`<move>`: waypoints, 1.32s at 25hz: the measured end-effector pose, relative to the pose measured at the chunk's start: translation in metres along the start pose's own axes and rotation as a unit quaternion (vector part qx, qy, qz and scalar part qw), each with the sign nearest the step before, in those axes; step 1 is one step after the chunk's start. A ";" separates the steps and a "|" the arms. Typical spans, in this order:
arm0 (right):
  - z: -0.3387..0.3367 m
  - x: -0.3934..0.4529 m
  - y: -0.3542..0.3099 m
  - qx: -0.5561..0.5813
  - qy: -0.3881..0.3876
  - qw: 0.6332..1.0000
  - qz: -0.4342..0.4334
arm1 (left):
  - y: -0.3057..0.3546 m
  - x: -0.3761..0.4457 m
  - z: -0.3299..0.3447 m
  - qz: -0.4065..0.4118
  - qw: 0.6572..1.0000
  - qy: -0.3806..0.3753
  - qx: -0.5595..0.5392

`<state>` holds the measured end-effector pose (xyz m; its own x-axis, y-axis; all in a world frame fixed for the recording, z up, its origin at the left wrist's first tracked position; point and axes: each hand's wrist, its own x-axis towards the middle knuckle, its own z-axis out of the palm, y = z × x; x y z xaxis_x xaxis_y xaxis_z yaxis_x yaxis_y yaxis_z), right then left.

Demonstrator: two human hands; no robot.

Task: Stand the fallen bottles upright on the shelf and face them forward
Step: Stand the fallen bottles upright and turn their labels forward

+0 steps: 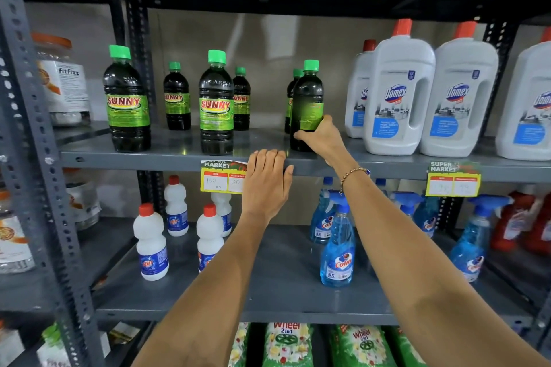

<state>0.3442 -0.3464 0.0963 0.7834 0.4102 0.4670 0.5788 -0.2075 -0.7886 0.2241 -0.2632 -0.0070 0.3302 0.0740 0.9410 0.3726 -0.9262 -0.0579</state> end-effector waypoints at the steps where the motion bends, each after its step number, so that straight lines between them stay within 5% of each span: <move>1: 0.000 0.000 0.000 -0.012 0.009 1.000 -0.010 | 0.000 0.000 0.000 -0.002 1.000 -0.002 0.001; 9: 0.001 -0.008 -0.001 -0.046 0.064 0.996 -0.043 | 0.000 0.000 0.002 -0.010 1.000 -0.002 -0.006; 13: -0.002 -0.005 -0.001 0.000 -0.004 1.000 0.002 | 0.001 0.000 0.003 -0.008 1.000 0.001 -0.009; 33: 0.001 -0.008 0.002 -0.049 -0.010 0.999 -0.010 | 0.001 0.001 -0.006 -0.009 1.000 -0.018 -0.017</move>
<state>0.3390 -0.3495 0.0911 0.7673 0.4333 0.4727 0.6143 -0.2851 -0.7358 0.2200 -0.2666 -0.0043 0.3550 0.1044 0.9290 0.3487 -0.9368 -0.0280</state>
